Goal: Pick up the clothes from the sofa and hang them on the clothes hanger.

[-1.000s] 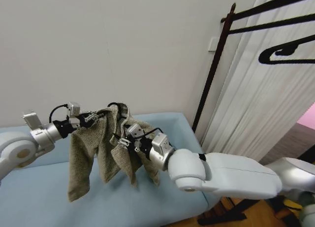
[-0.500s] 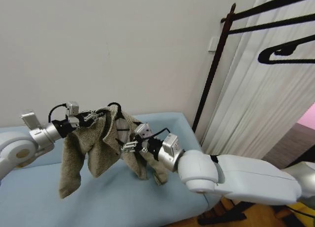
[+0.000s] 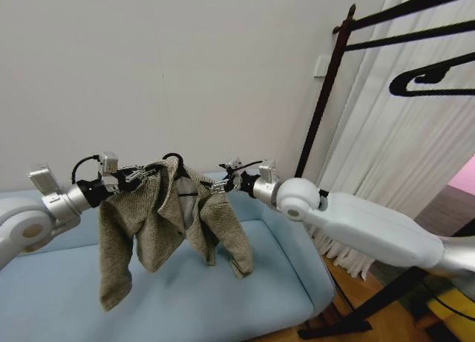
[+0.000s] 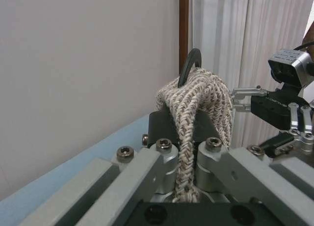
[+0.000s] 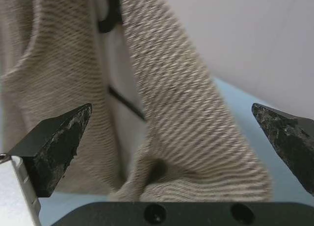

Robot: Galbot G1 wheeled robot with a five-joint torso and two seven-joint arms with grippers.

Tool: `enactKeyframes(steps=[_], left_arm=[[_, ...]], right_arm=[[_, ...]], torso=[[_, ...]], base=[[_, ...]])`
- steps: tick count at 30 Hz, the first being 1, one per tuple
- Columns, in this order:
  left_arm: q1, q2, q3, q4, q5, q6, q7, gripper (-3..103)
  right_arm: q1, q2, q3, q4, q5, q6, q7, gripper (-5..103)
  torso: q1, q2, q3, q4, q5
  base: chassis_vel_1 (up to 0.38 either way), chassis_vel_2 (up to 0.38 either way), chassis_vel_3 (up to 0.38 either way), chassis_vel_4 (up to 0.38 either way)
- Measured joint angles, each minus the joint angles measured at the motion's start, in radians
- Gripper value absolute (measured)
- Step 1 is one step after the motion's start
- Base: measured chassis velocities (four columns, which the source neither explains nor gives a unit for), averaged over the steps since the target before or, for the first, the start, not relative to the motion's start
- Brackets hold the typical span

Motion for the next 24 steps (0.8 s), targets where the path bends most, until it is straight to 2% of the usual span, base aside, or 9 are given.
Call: enactKeyframes(steps=[3, 7, 8, 11, 15, 19, 20, 22, 24], left_arm=[[0.0, -0.001, -0.001, 0.0, 0.0, -0.001, 0.005, 3], [0.0, -0.005, -0.001, -0.002, -0.001, -0.001, 0.015, 3], [0.001, -0.006, -0.002, -0.002, -0.001, -0.002, 0.019, 3], [0.003, -0.009, -0.003, -0.002, -0.001, -0.003, 0.024, 3], [0.003, -0.011, -0.003, -0.003, -0.001, -0.003, 0.028, 3], [0.002, -0.011, -0.003, -0.003, -0.001, -0.003, 0.028, 3], [0.001, -0.01, -0.003, -0.002, -0.002, -0.003, 0.031, 3], [0.001, -0.01, -0.003, -0.001, -0.002, -0.003, 0.033, 3], [0.001, -0.01, -0.003, 0.001, -0.002, -0.004, 0.034, 3]], right_arm=[[0.011, 0.021, -0.005, -0.054, 0.001, -0.02, -0.113, 100], [0.035, 0.047, -0.009, -0.122, -0.009, -0.03, -0.156, 100], [0.044, 0.052, -0.011, -0.141, -0.01, -0.034, -0.171, 103], [0.063, 0.061, -0.017, -0.179, -0.017, -0.046, -0.214, 99], [0.081, 0.083, -0.024, -0.229, -0.017, -0.084, -0.299, 98], [0.087, 0.104, -0.028, -0.257, -0.012, -0.098, -0.35, 96], [0.088, 0.116, -0.029, -0.271, -0.012, -0.103, -0.377, 86], [0.091, 0.128, -0.031, -0.285, -0.012, -0.106, -0.401, 86], [0.094, 0.141, -0.032, -0.302, -0.013, -0.107, -0.419, 76]], torso=[[0.0, 0.0, 0.0, 0.0, 0.0001], [0.0, 0.0, 0.0, 0.0004, 0.0], [0.0, 0.0, 0.0, 0.0003, 0.0], [0.0, 0.0, 0.0, 0.0001, 0.0], [0.0, 0.0, 0.0, 0.0, 0.0], [0.0, 0.0, 0.0, 0.0001, 0.0], [0.0, 0.0, 0.0, 0.0001, 0.0], [0.0, 0.0, 0.0, 0.0002, 0.0], [0.0, 0.0, 0.0, 0.0002, -0.0001]], base=[[0.0, 0.0, 0.0, 0.0], [0.0, 0.0, 0.0, 0.0], [0.0, 0.0, 0.0, 0.0], [0.0, 0.0, 0.0, 0.0], [0.0, 0.0, 0.0, 0.0], [0.0, 0.0, 0.0, 0.0], [0.0, 0.0, 0.0, 0.0], [0.0, 0.0, 0.0, 0.0], [0.0, 0.0, 0.0, 0.0]])
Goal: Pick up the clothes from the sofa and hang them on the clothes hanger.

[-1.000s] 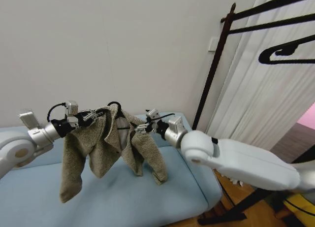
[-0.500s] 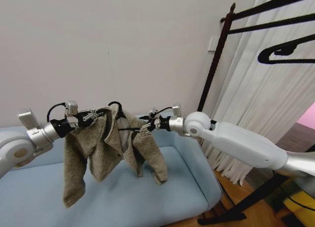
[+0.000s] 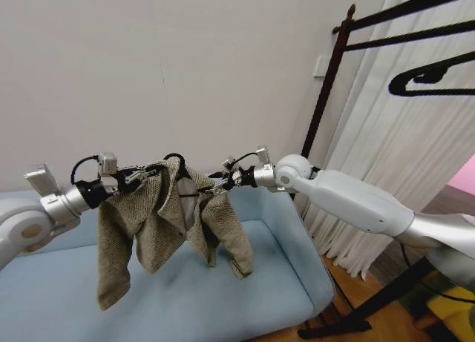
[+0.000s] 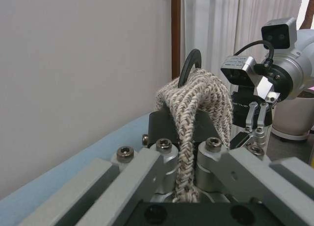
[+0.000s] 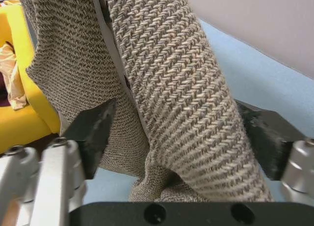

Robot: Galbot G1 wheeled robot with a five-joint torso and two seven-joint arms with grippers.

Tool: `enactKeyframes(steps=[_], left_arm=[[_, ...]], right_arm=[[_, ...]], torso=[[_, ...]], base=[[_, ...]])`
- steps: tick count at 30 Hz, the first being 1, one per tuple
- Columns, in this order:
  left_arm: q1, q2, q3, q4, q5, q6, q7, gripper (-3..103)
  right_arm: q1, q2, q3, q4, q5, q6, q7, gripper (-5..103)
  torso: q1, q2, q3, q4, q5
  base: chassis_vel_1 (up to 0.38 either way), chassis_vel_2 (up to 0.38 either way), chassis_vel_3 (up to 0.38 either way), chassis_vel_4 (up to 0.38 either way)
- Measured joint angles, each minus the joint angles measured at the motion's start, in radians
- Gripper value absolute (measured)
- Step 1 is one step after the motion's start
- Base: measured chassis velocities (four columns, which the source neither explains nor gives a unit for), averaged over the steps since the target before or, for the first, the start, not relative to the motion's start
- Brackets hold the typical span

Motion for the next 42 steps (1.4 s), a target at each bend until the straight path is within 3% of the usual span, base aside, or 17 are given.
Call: enactKeyframes(steps=[4, 5, 8, 10, 16, 17, 18, 32, 34, 36, 40, 42], left_arm=[[-0.001, -0.002, 0.003, 0.002, 0.0, 0.0, 0.001, 3], [-0.001, -0.005, 0.007, 0.002, 0.0, -0.001, 0.001, 3], [-0.001, -0.008, 0.01, 0.002, 0.001, -0.001, 0.001, 3], [-0.001, -0.011, 0.012, 0.002, 0.002, -0.001, 0.001, 3], [-0.001, -0.015, 0.012, 0.004, 0.004, -0.002, 0.003, 3], [-0.002, -0.015, 0.012, 0.004, 0.004, -0.002, 0.003, 3], [-0.002, -0.018, 0.012, 0.005, 0.004, -0.005, 0.006, 3], [0.001, -0.048, 0.022, 0.022, 0.038, -0.01, -0.009, 1], [0.001, -0.053, 0.023, 0.024, 0.043, -0.009, -0.025, 11], [0.001, -0.056, 0.023, 0.025, 0.045, -0.009, -0.033, 11], [0.0, -0.064, 0.023, 0.036, 0.053, -0.006, -0.047, 32], [0.0, -0.066, 0.023, 0.037, 0.053, -0.005, -0.049, 32]], right_arm=[[0.002, 0.01, -0.003, -0.018, 0.0, 0.001, -0.02, 65], [0.002, 0.011, -0.004, -0.021, -0.002, 0.004, -0.035, 54], [-0.001, 0.009, -0.005, -0.018, -0.003, 0.006, -0.041, 48], [-0.006, 0.005, -0.006, -0.011, -0.004, 0.015, -0.043, 37], [-0.014, -0.002, -0.008, 0.014, -0.002, 0.026, -0.04, 21], [-0.016, -0.003, -0.008, 0.022, 0.001, 0.026, -0.034, 16], [-0.023, -0.011, -0.003, 0.05, 0.017, 0.028, -0.009, 4], [-0.019, -0.099, 0.025, 0.155, 0.125, 0.041, 0.103, 4], [-0.012, -0.108, 0.033, 0.173, 0.147, 0.041, 0.135, 4], [-0.009, -0.11, 0.036, 0.18, 0.159, 0.041, 0.15, 4], [0.001, -0.114, 0.054, 0.215, 0.224, 0.04, 0.253, 4], [0.001, -0.115, 0.059, 0.219, 0.231, 0.04, 0.267, 4]], torso=[[0.0, 0.0, 0.0, -0.0001, 0.0], [0.0, 0.0, 0.0, -0.0001, 0.0], [0.0, 0.0, 0.0, -0.0001, 0.0], [0.0, 0.0, 0.0, -0.0002, 0.0], [0.0, 0.0, 0.0, -0.0002, 0.0001], [0.0, 0.0, 0.0, -0.0002, 0.0], [0.0, 0.0, 0.0, 0.0, 0.0], [0.0, 0.0, 0.0, -0.0002, 0.0001], [0.0, 0.0, 0.0, -0.0002, 0.0001], [0.0, 0.0, 0.0, -0.0002, 0.0001], [0.0, 0.0, 0.0, -0.0001, 0.0001], [0.0, 0.0, 0.0, -0.0001, 0.0001]], base=[[0.0, 0.0, 0.0, 0.0], [0.0, 0.0, 0.0, 0.0], [0.0, 0.0, 0.0, 0.0], [0.0, 0.0, 0.0, 0.0], [0.0, 0.0, 0.0, 0.0], [0.0, 0.0, 0.0, 0.0], [0.0, 0.0, 0.0, 0.0], [0.0, 0.0, 0.0, 0.0], [0.0, 0.0, 0.0, 0.0], [0.0, 0.0, 0.0, 0.0], [0.0, 0.0, 0.0, 0.0], [0.0, 0.0, 0.0, 0.0]])
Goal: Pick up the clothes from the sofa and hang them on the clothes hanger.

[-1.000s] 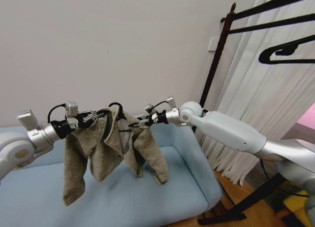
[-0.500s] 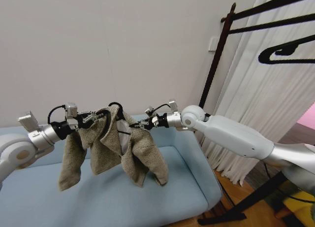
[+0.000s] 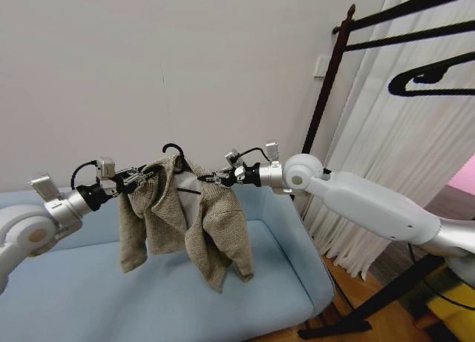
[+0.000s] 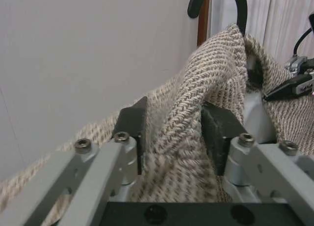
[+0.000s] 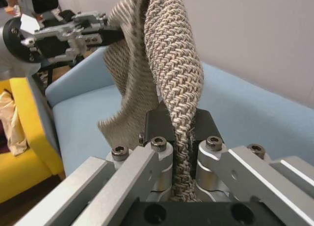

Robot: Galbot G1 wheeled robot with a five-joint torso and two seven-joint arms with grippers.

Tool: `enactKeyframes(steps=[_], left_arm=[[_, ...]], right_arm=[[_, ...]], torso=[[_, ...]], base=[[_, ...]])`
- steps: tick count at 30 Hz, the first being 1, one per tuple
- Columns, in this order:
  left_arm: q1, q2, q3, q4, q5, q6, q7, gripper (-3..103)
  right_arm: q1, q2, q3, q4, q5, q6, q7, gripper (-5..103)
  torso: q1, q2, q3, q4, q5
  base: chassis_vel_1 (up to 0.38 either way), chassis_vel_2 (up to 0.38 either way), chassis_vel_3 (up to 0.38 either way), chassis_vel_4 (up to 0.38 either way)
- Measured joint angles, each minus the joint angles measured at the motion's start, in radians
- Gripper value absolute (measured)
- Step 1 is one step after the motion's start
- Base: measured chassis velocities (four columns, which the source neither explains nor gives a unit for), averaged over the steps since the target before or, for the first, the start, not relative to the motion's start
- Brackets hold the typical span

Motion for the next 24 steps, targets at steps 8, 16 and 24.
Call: enactKeyframes(steps=[8, 16, 24], left_arm=[[-0.005, -0.011, -0.011, 0.02, 0.003, 0.002, -0.014, 65], [-0.016, -0.034, -0.008, 0.024, 0.008, 0.002, -0.018, 97], [0.002, -0.08, -0.025, 0.011, 0.021, 0.003, -0.022, 100]], right_arm=[[-0.003, -0.032, 0.051, 0.041, 0.071, 0.001, 0.095, 4], [0.014, -0.038, 0.136, 0.097, 0.134, -0.059, 0.292, 4], [0.061, 0.01, 0.267, 0.129, 0.361, -0.181, 0.695, 4]], torso=[[0.0, 0.0, 0.0, -0.0001, 0.0001], [0.0, 0.0, 0.0, -0.0001, 0.0001], [0.0, 0.0, 0.0, 0.0001, 0.0]], base=[[0.0, 0.0, 0.0, 0.0], [0.0, 0.0, 0.0, 0.0], [0.0, 0.0, 0.0, 0.0]])
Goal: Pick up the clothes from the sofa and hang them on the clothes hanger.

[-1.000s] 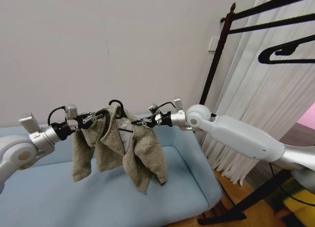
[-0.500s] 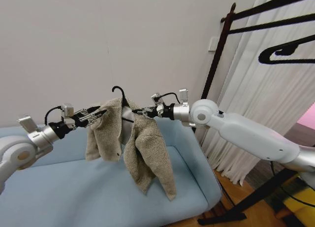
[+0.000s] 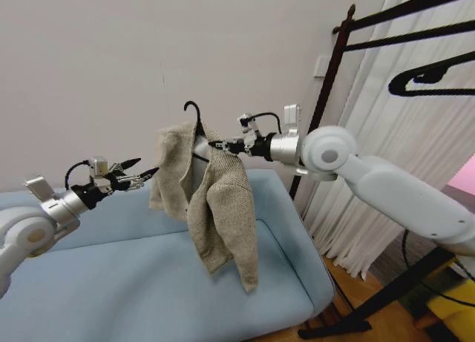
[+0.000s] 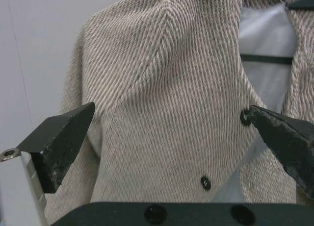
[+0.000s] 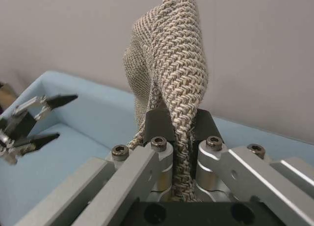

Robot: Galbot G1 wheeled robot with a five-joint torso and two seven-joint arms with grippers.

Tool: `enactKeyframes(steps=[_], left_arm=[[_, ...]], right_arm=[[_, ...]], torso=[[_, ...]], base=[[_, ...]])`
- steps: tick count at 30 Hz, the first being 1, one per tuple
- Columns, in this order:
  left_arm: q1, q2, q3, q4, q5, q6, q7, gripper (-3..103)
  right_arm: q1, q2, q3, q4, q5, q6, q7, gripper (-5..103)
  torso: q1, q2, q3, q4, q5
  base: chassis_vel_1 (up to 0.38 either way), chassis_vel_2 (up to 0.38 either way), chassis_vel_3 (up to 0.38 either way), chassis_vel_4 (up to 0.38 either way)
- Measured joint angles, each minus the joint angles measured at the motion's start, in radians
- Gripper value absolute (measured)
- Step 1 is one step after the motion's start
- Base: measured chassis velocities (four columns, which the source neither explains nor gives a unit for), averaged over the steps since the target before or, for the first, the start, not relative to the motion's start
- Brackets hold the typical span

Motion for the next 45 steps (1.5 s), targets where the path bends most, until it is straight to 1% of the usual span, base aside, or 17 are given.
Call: enactKeyframes(steps=[2, 3, 4, 7, 13, 15, 19, 22, 24, 27, 32, 35, 37, 38, 39, 42, 45], left_arm=[[0.006, -0.014, -0.005, -0.008, 0.002, 0.001, -0.007, 100], [0.006, -0.014, -0.005, -0.008, 0.002, 0.001, -0.007, 100], [0.01, -0.029, -0.008, -0.015, 0.007, 0.001, -0.018, 100], [0.02, -0.053, -0.012, -0.035, 0.016, 0.001, -0.027, 100], [0.04, -0.08, -0.008, -0.062, 0.045, 0.001, -0.025, 100], [0.047, -0.092, 0.001, -0.074, 0.064, 0.001, -0.025, 100], [0.053, -0.099, 0.004, -0.081, 0.078, 0.001, -0.024, 100], [0.061, -0.107, 0.004, -0.089, 0.086, 0.001, -0.02, 100], [0.061, -0.108, 0.004, -0.09, 0.086, 0.001, -0.02, 100], [0.06, -0.112, 0.002, -0.092, 0.086, 0.001, -0.013, 100], [0.062, -0.129, -0.002, -0.098, 0.085, 0.001, -0.007, 100], [0.071, -0.153, -0.004, -0.108, 0.085, 0.001, -0.004, 100], [0.073, -0.17, -0.004, -0.112, 0.086, 0.001, -0.003, 100], [0.074, -0.182, -0.004, -0.114, 0.086, 0.001, -0.001, 100], [0.074, -0.182, -0.004, -0.114, 0.086, 0.001, -0.001, 100], [0.067, -0.201, -0.005, -0.111, 0.086, 0.001, 0.01, 100], [0.058, -0.21, -0.005, -0.105, 0.086, 0.001, 0.015, 100]], right_arm=[[0.015, 0.014, 0.027, 0.003, 0.061, -0.003, 0.085, 4], [0.015, 0.014, 0.027, 0.003, 0.061, -0.003, 0.085, 4], [0.034, 0.027, 0.055, 0.0, 0.144, -0.002, 0.174, 4], [0.057, 0.039, 0.091, -0.018, 0.252, 0.025, 0.289, 4], [0.062, 0.028, 0.132, -0.042, 0.262, 0.044, 0.295, 4], [0.057, 0.008, 0.136, -0.035, 0.232, 0.03, 0.248, 4], [0.054, -0.004, 0.135, -0.037, 0.175, 0.02, 0.229, 4], [0.058, 0.01, 0.14, -0.048, 0.171, 0.045, 0.323, 4], [0.063, 0.014, 0.142, -0.052, 0.183, 0.056, 0.342, 4], [0.136, 0.06, 0.142, -0.114, 0.331, 0.156, 0.512, 4], [0.23, 0.103, 0.108, -0.221, 0.384, 0.246, 0.629, 4], [0.288, 0.132, 0.058, -0.309, 0.331, 0.282, 0.672, 4], [0.317, 0.151, 0.016, -0.366, 0.245, 0.294, 0.689, 4], [0.339, 0.172, -0.019, -0.418, 0.163, 0.302, 0.714, 4], [0.339, 0.172, -0.019, -0.418, 0.163, 0.302, 0.714, 4], [0.377, 0.221, -0.07, -0.498, 0.065, 0.328, 0.767, 4], [0.401, 0.27, -0.082, -0.56, 0.062, 0.355, 0.82, 4]], torso=[[0.0, 0.0, 0.0, -0.0001, 0.0001], [0.0, 0.0, 0.0, -0.0001, 0.0001], [0.0, 0.0, 0.0, -0.0001, 0.0], [0.0, 0.0, 0.0, 0.0, -0.0002], [0.0, 0.0, 0.0, -0.0002, 0.0002], [0.0, 0.0, 0.0, -0.0003, 0.0001], [0.0, 0.0, 0.0, -0.0003, 0.0002], [0.0, 0.0, 0.0, -0.0002, 0.0003], [0.0, 0.0, 0.0, -0.0001, 0.0003], [0.0, 0.0, 0.0, 0.0, -0.0001], [0.0, 0.0, 0.0, -0.0002, 0.0], [0.0, 0.0, 0.0, -0.0001, -0.0002], [0.0, 0.0, 0.0, 0.0, -0.0001], [0.0, 0.0, 0.0, -0.0002, 0.0], [0.0, 0.0, 0.0, -0.0002, 0.0], [0.0, 0.0, 0.0, -0.0004, 0.0003], [0.0, 0.0, 0.0, -0.0004, 0.0003]], base=[[0.0, 0.0, 0.0, 0.0], [0.0, 0.0, 0.0, 0.0], [0.0, 0.0, 0.0, 0.0], [0.0, 0.0, 0.0, 0.0], [0.0, 0.0, 0.0, 0.0], [0.0, 0.0, 0.0, 0.0], [0.0, 0.0, 0.0, 0.0], [0.0, 0.0, 0.0, 0.0], [0.0, 0.0, 0.0, 0.0], [0.0, 0.0, 0.0, 0.0], [0.0, 0.0, 0.0, 0.0], [0.0, 0.0, 0.0, 0.0], [0.0, 0.0, 0.0, 0.0], [0.0, 0.0, 0.0, 0.0], [0.0, 0.0, 0.0, 0.0], [0.0, 0.0, 0.0, 0.0], [0.0, 0.0, 0.0, 0.0]])
